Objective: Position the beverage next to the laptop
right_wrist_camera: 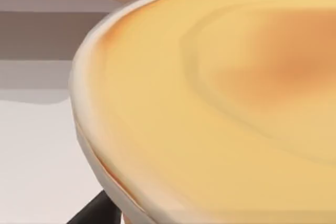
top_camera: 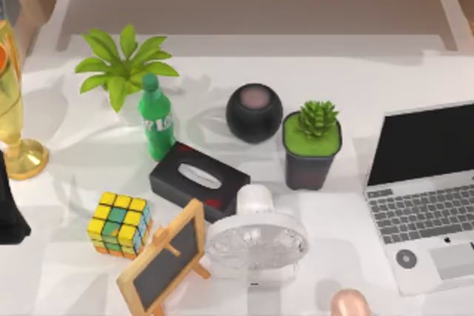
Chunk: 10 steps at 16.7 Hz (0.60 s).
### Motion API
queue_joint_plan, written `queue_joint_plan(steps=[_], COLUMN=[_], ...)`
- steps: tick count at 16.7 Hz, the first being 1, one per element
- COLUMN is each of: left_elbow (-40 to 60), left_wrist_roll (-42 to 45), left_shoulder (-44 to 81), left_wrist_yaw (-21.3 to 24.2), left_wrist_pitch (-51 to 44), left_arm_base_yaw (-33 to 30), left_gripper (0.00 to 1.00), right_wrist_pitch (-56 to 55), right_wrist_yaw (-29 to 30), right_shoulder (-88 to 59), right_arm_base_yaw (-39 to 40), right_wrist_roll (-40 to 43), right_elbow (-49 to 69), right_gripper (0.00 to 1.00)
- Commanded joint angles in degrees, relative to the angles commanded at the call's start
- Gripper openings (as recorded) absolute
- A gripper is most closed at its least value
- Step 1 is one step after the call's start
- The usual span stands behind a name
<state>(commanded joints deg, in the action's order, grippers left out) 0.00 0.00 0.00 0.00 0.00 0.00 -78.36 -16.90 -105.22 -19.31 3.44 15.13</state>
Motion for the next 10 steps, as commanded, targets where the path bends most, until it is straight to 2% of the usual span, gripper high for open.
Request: queue_joint_plan(steps=[4, 10], left_elbow=[0.0, 0.0], left_wrist_roll=[0.0, 0.0], left_shoulder=[0.0, 0.0], left_wrist_yaw=[0.0, 0.0], left_wrist_pitch=[0.0, 0.0], left_arm_base_yaw=[0.0, 0.0], left_gripper=[1.0, 1.0], right_wrist_pitch=[-0.1, -0.1], right_wrist_yaw=[0.1, 0.1], right_shoulder=[-0.1, -0.1], right_arm_base_yaw=[0.1, 0.1], right_wrist_roll=[0.0, 0.0], right_elbow=[0.1, 0.1], right_gripper=[1.0, 0.55])
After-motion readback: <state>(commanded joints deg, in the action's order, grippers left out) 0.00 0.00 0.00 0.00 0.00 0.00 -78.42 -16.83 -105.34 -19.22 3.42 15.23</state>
